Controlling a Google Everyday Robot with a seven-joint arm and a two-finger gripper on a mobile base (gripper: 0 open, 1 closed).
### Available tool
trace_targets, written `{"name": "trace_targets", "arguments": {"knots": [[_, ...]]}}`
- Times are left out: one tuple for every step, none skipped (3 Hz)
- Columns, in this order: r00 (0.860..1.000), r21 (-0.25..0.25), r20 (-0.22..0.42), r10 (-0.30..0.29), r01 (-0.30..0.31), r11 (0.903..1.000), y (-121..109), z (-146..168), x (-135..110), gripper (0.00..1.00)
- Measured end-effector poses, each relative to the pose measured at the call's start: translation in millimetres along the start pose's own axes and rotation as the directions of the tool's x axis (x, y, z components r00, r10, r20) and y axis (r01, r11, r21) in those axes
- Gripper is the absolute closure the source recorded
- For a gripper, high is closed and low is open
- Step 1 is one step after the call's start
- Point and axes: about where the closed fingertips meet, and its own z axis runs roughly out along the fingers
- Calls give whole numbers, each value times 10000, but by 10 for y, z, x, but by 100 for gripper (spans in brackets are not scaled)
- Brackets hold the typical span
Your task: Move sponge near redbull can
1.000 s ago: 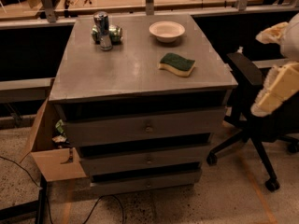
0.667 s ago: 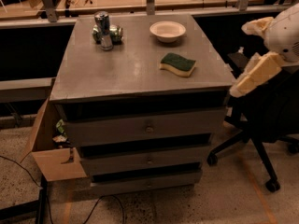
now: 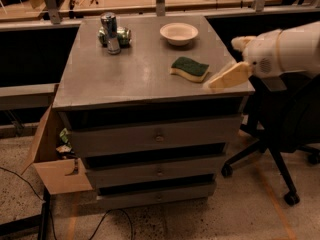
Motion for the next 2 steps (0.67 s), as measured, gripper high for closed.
{"name": "trace_targets", "arguments": {"knots": [[9956,236,-348,873,-866,9960,-129,490,300,0],[9954,91,-313,905,-903,9959,-71,556,310,0]]}}
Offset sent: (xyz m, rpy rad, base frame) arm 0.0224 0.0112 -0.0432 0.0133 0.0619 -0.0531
